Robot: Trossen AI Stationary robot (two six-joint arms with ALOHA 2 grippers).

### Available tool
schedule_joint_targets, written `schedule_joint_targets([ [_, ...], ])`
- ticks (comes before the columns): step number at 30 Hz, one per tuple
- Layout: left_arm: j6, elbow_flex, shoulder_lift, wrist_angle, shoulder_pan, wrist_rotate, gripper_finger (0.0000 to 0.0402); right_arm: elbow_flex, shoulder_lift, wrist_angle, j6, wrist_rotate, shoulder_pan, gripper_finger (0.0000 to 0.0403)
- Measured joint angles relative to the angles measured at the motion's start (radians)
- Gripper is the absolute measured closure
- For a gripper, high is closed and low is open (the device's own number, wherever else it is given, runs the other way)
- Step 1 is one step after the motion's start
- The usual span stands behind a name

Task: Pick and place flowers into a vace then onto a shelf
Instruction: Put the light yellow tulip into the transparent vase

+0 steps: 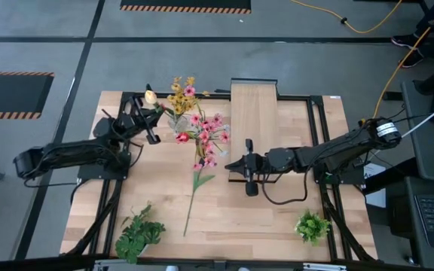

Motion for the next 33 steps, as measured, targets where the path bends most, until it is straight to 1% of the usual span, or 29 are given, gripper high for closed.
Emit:
schedule_joint_targets([
  [5, -0.030, 0.000, 0.086, 0.049, 0.044, 0.001, 0.0398, 0.000, 0.000, 0.000, -0.001, 0.000, 0.000, 0.0398],
  [11, -0.031, 0.000, 0.170, 0.101, 0.066, 0.002, 0.0398, 0.000, 0.000, 0.000, -0.001, 0.000, 0.000, 0.0398],
  [26, -0.040, 0.000, 0.341, 0.130, 0.066, -0.002, 0.0398, 0.000, 0.000, -0.001, -0.022, -0.001, 0.000, 0.0398],
  [33, -0.039, 0.000, 0.376, 0.146, 0.066, -0.019, 0.0393, 0.000, 0.000, -0.004, -0.021, -0.002, 0.000, 0.0398],
])
